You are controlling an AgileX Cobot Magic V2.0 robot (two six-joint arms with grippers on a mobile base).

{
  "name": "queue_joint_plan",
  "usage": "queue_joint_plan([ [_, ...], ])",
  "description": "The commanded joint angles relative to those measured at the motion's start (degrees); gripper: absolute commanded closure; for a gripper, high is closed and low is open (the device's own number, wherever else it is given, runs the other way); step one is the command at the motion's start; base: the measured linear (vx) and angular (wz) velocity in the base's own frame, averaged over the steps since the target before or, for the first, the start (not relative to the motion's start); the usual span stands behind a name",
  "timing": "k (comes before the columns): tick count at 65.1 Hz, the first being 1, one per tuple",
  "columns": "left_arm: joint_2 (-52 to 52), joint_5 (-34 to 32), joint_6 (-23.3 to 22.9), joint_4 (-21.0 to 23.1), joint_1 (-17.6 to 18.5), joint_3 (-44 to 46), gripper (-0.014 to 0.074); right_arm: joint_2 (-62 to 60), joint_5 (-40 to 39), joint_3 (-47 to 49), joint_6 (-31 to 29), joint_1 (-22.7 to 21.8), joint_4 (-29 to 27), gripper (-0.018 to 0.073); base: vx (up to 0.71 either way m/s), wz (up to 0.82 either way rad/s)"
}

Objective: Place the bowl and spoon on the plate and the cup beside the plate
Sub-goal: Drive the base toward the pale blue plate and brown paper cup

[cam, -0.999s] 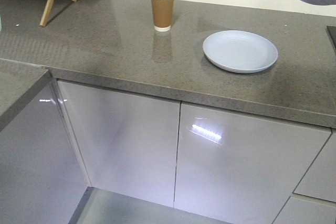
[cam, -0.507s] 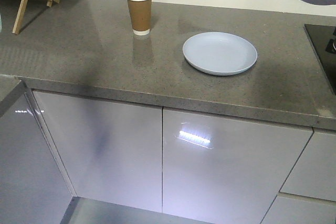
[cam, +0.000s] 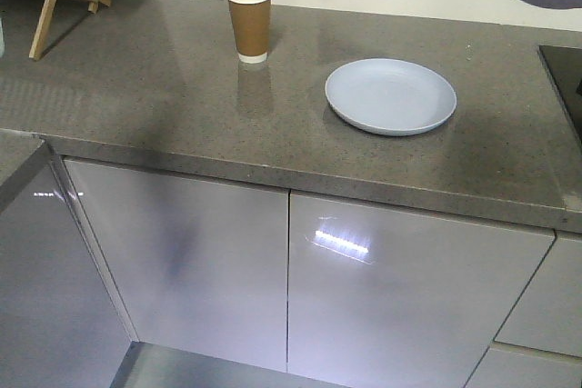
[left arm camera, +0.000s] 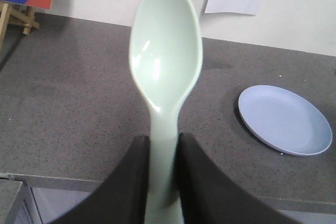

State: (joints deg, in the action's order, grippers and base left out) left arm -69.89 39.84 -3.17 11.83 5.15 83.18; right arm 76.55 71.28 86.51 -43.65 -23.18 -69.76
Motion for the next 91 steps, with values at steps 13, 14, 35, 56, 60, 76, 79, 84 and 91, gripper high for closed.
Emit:
queue_joint_plan([
  [13, 1.35, -3.90, -0.11, 0.92, 0.10, 1.57, 0.0602, -1.47, -0.72, 1.72, -0.57, -0.28, -4.54, 0.0564, 0.03, 0.10],
  [14, 1.35, -3.90, -0.11, 0.92, 0.10, 1.57, 0.0602, -1.47, -0.72, 1.72, -0.57, -0.28, -4.54, 0.0564, 0.03, 0.11],
  [35, 1.35, -3.90, -0.11, 0.92, 0.10, 1.57, 0.0602, -1.47, -0.72, 1.72, -0.57, -0.28, -4.54, 0.0564, 0.05, 0.13],
  [56, 1.35, -3.90, -0.11, 0.92, 0.10, 1.57, 0.0602, -1.47, -0.72, 1.72, -0.57, -0.28, -4.54, 0.0564, 0.06, 0.11],
  [60, 1.35, -3.90, -0.11, 0.92, 0.10, 1.57, 0.0602, -1.47, -0.72, 1.72, -0.57, -0.28, -4.54, 0.0564, 0.05, 0.05],
  [76, 1.35, -3.90, -0.11, 0.92, 0.10, 1.57, 0.0602, -1.47, -0.72, 1.72, -0.57, -0.28, -4.54, 0.0564, 0.03, -0.01],
  [79, 1.35, -3.90, -0.11, 0.92, 0.10, 1.57, 0.0602, -1.47, -0.72, 1.72, -0.57, -0.28, -4.54, 0.0564, 0.02, -0.04],
  [84, 1.35, -3.90, -0.11, 0.92, 0.10, 1.57, 0.0602, -1.47, -0.72, 1.72, -0.57, -0.28, -4.54, 0.0564, 0.01, -0.02],
  [91, 1.35, -3.90, -0.11, 0.92, 0.10, 1.57, 0.0602, -1.47, -0.72, 1.72, -0.57, -0.28, -4.54, 0.0564, 0.01, 0.01],
])
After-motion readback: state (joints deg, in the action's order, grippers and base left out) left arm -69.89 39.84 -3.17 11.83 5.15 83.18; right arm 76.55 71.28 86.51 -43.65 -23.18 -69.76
